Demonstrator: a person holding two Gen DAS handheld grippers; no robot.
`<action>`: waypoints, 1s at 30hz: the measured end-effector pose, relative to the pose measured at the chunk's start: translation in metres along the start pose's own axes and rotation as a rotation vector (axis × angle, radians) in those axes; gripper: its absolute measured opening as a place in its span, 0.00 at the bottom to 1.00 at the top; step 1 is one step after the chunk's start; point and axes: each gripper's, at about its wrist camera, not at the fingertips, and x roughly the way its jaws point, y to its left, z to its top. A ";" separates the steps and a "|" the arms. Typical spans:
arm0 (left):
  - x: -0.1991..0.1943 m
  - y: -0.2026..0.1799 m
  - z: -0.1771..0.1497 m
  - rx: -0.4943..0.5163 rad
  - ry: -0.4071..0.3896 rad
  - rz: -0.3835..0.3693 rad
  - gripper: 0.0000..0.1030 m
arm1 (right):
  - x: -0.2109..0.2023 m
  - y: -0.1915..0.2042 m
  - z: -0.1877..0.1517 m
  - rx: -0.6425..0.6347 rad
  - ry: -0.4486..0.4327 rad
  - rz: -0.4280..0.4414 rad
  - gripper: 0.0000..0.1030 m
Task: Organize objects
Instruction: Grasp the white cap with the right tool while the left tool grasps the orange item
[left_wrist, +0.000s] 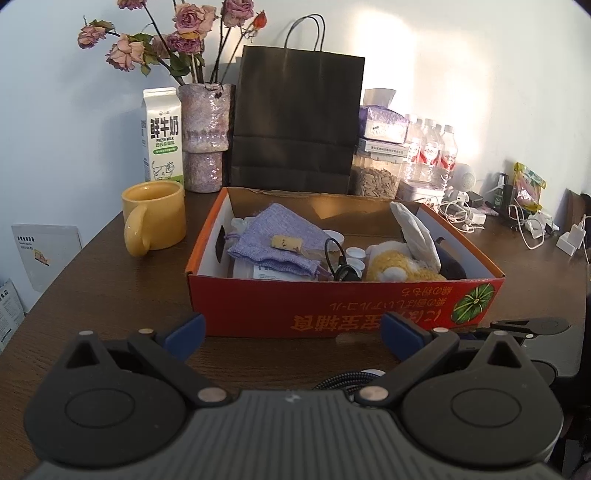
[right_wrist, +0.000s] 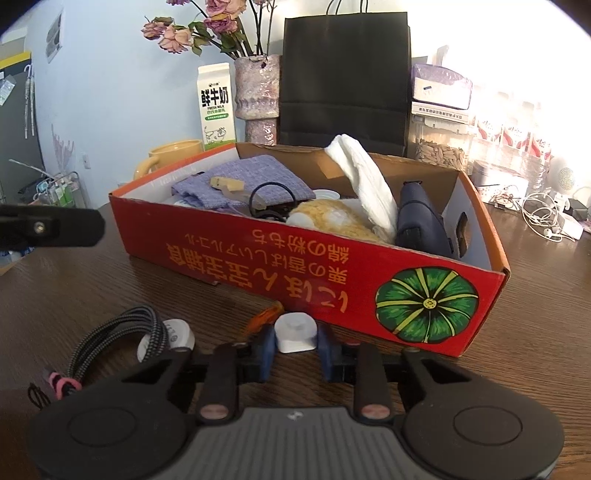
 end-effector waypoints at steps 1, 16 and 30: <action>0.002 -0.003 0.000 0.007 0.007 -0.001 1.00 | -0.001 0.000 0.000 0.001 -0.001 0.004 0.23; 0.059 -0.070 -0.004 0.171 0.146 -0.024 0.85 | -0.047 -0.030 -0.015 0.030 -0.142 -0.049 0.23; 0.089 -0.105 -0.014 0.206 0.218 -0.036 0.14 | -0.066 -0.049 -0.024 0.040 -0.201 -0.051 0.23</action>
